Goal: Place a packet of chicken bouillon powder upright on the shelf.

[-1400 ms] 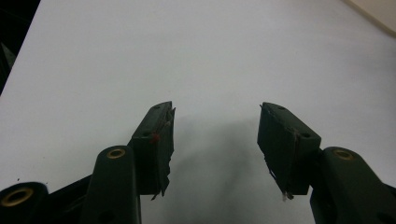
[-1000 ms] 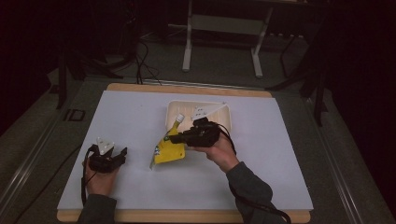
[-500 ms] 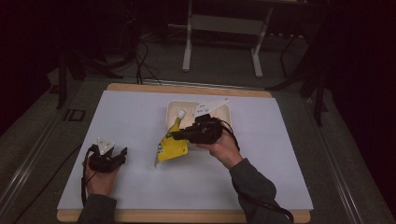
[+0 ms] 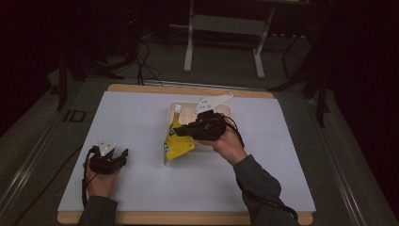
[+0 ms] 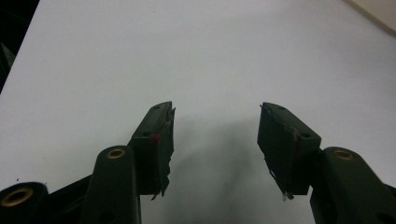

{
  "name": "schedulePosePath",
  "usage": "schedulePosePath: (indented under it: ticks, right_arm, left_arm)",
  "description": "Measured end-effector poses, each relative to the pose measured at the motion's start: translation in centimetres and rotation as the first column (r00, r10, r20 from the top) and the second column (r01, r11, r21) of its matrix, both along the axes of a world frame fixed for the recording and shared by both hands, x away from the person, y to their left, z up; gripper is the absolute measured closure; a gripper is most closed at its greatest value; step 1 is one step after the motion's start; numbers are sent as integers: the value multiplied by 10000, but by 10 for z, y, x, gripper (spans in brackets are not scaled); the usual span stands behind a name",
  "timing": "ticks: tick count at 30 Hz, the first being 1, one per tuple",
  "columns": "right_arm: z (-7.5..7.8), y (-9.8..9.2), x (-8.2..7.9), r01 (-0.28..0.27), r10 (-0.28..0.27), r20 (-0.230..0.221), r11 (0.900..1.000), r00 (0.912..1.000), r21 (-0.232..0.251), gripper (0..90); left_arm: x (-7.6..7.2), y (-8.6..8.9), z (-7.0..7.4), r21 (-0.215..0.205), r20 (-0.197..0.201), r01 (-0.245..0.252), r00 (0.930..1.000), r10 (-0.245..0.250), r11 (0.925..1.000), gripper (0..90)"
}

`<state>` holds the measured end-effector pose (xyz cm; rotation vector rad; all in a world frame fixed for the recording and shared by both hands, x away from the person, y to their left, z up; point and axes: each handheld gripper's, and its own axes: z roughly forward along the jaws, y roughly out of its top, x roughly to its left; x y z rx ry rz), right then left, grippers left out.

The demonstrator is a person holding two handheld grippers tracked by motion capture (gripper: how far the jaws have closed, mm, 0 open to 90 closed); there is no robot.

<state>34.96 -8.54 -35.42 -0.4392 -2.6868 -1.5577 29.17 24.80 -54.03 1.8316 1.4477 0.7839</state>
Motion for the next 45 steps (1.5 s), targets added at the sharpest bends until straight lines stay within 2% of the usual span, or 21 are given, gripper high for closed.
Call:
schedulePosePath:
  ticks: [12, 31, 45]
  right_arm:
    - [4, -2, 9, 533, -532, 185, 9986, 9984, -70, 900]
    - [9, -1, 25, 1247, -1256, 333, 9918, 9915, 262, 900]
    - [10, 4, 33, 1541, -1562, 418, 9868, 9868, 503, 900]
  left_arm:
    - [0, 0, 0, -4, -35, 3, 10000, -3, 10000, 452]
    - [0, 0, 0, -35, -12, -19, 10000, 19, 10000, 451]
    - [0, 0, 0, -23, -2, -5, 10000, 5, 10000, 451]
